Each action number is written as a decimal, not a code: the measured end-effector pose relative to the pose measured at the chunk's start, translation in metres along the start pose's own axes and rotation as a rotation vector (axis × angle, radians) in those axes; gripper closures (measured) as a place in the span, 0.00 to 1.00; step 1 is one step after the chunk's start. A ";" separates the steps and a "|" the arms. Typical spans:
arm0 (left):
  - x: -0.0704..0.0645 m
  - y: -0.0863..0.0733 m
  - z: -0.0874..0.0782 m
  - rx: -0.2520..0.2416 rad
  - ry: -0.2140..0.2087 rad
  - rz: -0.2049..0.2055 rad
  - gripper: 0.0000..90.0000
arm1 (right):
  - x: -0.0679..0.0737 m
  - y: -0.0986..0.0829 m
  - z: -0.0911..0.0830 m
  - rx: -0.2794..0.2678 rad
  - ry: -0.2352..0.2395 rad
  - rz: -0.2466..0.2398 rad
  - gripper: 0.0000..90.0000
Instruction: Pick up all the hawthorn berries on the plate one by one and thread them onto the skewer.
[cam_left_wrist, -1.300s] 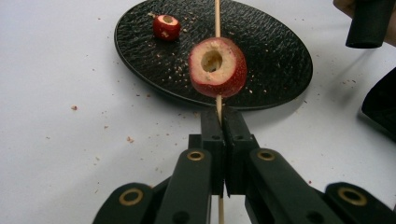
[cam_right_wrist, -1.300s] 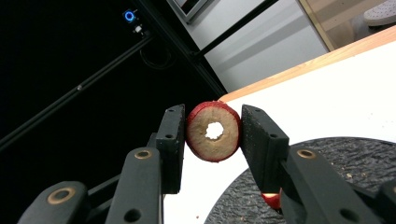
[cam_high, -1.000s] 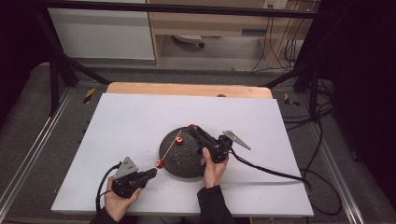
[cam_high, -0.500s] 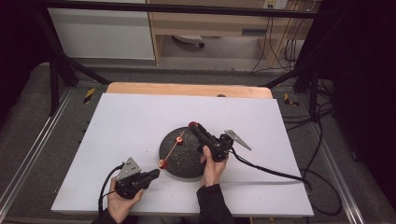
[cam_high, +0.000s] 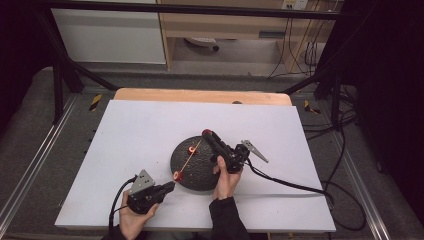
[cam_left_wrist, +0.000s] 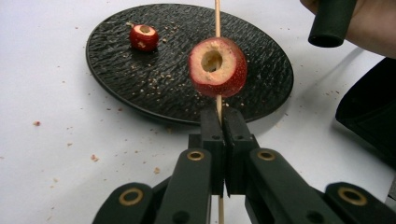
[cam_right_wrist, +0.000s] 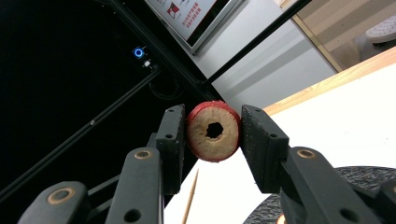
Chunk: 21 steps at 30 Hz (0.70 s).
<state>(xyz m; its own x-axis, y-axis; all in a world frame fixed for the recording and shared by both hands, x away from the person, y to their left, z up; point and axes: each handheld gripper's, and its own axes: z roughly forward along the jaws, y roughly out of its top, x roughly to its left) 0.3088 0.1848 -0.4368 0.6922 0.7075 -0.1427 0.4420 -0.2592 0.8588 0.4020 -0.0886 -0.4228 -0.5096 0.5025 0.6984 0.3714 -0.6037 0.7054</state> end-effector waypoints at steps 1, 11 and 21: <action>-0.001 0.000 0.001 -0.002 -0.001 0.001 0.98 | 0.000 0.000 0.000 0.000 0.002 0.000 0.69; -0.003 0.000 0.003 -0.013 0.002 0.004 0.98 | 0.001 -0.004 -0.002 -0.010 0.019 0.018 0.69; -0.006 0.002 0.005 -0.022 0.005 -0.008 0.98 | 0.001 -0.007 -0.003 -0.011 0.032 0.037 0.69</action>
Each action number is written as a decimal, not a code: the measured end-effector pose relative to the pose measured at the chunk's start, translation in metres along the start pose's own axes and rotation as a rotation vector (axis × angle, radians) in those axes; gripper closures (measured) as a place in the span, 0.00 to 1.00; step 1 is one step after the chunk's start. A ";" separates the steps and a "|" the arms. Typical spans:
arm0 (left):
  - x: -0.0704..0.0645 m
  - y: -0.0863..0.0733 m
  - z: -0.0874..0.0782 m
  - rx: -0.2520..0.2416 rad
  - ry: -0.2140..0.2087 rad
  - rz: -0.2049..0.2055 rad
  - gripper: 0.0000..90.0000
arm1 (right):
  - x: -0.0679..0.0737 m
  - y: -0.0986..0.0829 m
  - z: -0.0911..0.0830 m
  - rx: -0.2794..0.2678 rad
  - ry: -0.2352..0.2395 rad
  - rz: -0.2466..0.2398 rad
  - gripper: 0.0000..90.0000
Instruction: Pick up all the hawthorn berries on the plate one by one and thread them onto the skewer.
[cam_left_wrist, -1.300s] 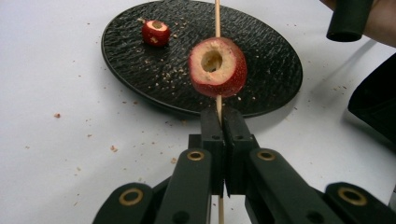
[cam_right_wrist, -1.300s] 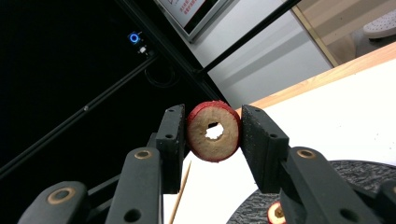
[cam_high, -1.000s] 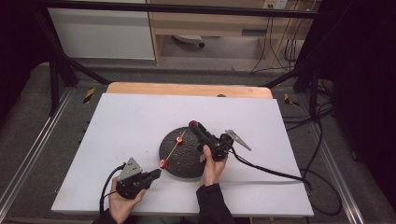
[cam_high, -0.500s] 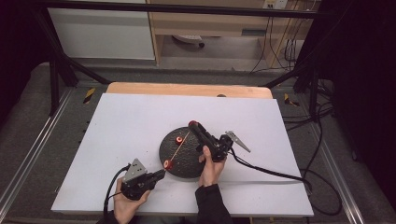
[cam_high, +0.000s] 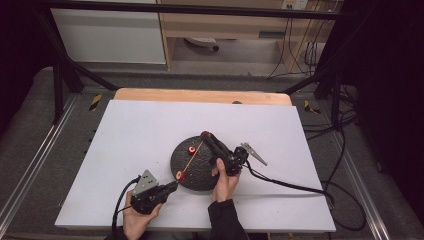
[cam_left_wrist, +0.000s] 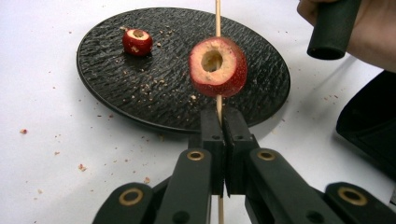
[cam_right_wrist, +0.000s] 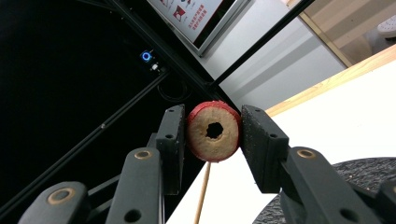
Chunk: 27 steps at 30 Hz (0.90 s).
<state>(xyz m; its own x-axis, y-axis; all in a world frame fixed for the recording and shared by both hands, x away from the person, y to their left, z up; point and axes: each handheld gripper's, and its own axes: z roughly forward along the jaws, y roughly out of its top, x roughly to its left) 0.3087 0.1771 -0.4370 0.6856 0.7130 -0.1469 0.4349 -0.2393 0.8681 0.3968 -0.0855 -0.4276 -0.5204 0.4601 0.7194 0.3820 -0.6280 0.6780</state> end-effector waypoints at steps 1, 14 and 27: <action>-0.001 0.001 0.001 -0.003 0.002 0.001 0.98 | 0.000 0.000 0.000 0.000 0.001 0.004 0.69; -0.007 0.010 0.010 -0.020 0.009 -0.011 0.98 | 0.002 -0.002 -0.003 0.002 0.011 0.006 0.69; -0.008 0.024 0.015 -0.039 0.007 -0.017 0.98 | 0.003 -0.002 -0.005 0.016 0.023 0.003 0.69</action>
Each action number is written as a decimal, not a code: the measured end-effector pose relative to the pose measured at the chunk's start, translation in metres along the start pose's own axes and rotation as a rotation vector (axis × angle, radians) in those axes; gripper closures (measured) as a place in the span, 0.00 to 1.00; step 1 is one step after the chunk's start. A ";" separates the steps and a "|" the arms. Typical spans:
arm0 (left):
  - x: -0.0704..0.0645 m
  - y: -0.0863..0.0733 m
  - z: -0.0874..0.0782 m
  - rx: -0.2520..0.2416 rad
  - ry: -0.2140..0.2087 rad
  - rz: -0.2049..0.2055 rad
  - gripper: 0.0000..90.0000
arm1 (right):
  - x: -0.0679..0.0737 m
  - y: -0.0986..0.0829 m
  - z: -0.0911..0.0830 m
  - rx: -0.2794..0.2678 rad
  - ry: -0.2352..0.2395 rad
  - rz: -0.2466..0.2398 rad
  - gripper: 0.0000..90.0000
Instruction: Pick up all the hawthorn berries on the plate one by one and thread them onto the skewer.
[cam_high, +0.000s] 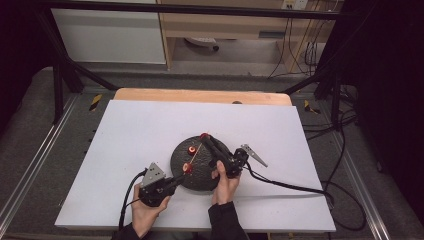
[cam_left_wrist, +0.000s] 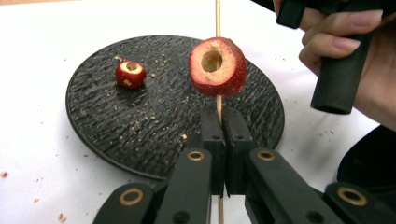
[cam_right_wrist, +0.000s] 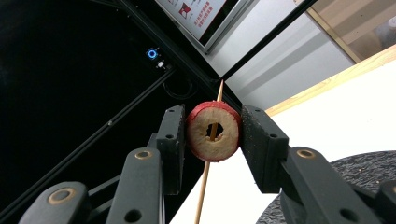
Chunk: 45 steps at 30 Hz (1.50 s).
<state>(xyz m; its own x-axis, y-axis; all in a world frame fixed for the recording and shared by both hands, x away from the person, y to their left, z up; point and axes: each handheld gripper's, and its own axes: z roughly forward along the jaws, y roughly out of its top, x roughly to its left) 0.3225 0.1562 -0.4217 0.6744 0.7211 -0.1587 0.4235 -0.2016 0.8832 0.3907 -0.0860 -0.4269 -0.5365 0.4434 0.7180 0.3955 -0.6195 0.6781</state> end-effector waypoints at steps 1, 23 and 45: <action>0.000 0.001 0.000 -0.001 0.002 0.002 0.98 | 0.000 0.000 0.000 0.001 0.001 0.000 0.69; 0.000 0.026 0.016 -0.016 -0.001 -0.009 0.98 | 0.000 -0.005 -0.003 0.027 0.003 -0.006 0.69; 0.005 0.034 0.022 -0.014 -0.012 0.009 0.98 | 0.001 -0.002 -0.004 0.090 -0.010 -0.057 0.61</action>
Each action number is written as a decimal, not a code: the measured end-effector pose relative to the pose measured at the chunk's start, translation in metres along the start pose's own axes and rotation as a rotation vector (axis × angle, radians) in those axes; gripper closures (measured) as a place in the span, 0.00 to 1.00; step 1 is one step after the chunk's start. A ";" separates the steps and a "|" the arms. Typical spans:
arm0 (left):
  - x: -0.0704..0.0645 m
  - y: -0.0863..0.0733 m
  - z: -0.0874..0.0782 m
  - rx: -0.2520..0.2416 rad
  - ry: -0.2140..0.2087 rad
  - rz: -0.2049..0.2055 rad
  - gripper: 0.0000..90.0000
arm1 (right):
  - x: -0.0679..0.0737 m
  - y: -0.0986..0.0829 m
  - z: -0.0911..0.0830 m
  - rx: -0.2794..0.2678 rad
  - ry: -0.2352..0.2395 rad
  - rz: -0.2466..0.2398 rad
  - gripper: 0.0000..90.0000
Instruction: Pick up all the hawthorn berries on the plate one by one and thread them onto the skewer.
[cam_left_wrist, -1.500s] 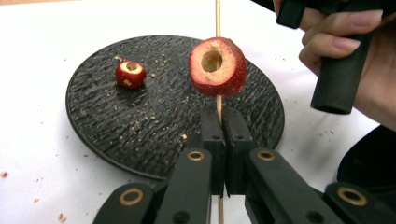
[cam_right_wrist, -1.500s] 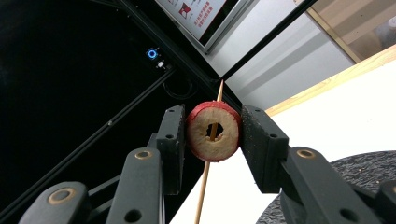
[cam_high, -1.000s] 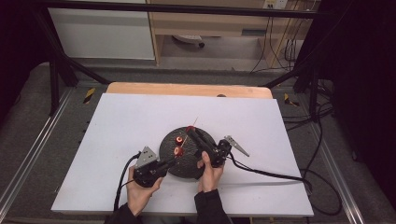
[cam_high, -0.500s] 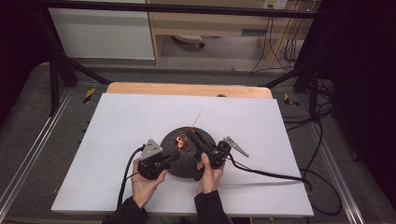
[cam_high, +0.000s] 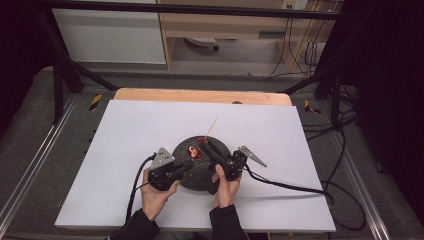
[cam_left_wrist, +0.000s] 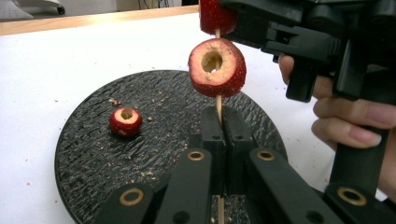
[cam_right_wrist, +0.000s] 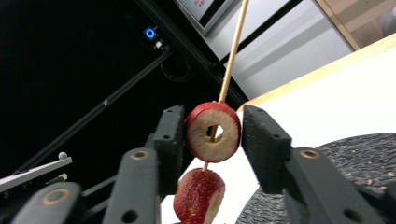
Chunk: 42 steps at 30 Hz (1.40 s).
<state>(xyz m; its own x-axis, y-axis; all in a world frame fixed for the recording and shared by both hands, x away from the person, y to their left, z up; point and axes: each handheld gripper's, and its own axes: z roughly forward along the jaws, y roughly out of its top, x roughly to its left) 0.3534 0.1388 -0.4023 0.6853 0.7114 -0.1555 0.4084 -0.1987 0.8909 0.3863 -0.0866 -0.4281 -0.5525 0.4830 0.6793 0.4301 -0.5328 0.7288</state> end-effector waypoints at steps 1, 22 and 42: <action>0.001 -0.001 -0.001 0.000 0.000 -0.001 0.98 | 0.000 0.002 0.000 0.017 -0.005 -0.011 0.59; 0.040 -0.025 -0.042 0.053 0.055 -0.007 0.98 | -0.007 0.024 -0.014 0.354 -0.112 -0.259 0.09; 0.067 -0.055 -0.078 0.100 0.086 -0.012 0.98 | -0.014 0.027 -0.012 0.706 -0.203 -0.477 0.03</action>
<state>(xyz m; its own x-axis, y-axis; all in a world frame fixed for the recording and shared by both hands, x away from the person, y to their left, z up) 0.3296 0.2497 -0.4290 0.6276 0.7684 -0.1253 0.4777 -0.2529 0.8413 0.3972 -0.1163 -0.4185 -0.6775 0.6948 0.2413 0.5641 0.2803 0.7767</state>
